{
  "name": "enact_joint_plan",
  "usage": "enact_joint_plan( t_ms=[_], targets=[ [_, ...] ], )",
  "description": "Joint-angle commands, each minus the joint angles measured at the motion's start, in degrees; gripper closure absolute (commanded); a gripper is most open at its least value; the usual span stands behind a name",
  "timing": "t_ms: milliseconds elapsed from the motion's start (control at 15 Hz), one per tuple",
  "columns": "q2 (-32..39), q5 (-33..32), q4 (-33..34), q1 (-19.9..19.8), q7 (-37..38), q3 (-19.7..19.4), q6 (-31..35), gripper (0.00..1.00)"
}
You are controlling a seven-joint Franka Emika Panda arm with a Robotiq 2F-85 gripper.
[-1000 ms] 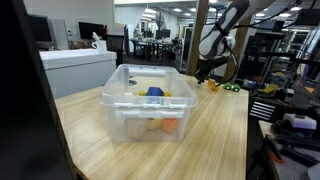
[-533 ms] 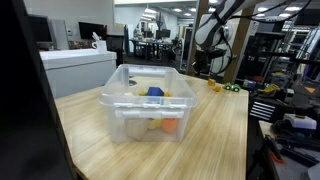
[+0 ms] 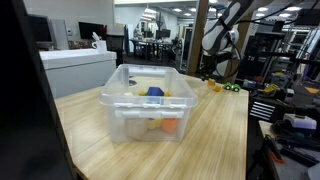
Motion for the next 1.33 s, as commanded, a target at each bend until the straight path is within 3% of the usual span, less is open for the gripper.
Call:
enact_joint_plan(
  t_ms=[0, 133, 1267],
  targets=[
    [-3.02, -2.29, -4.34, 0.07, -2.44, 0.07, 0.46, 0.05],
    [-3.78, -2.65, -5.59, 0.05, -3.52, 0.31, 0.42, 0.00],
    [-12.30, -4.76, -15.18, -1.24, -12.97, -0.44, -1.21, 0.00]
  ],
)
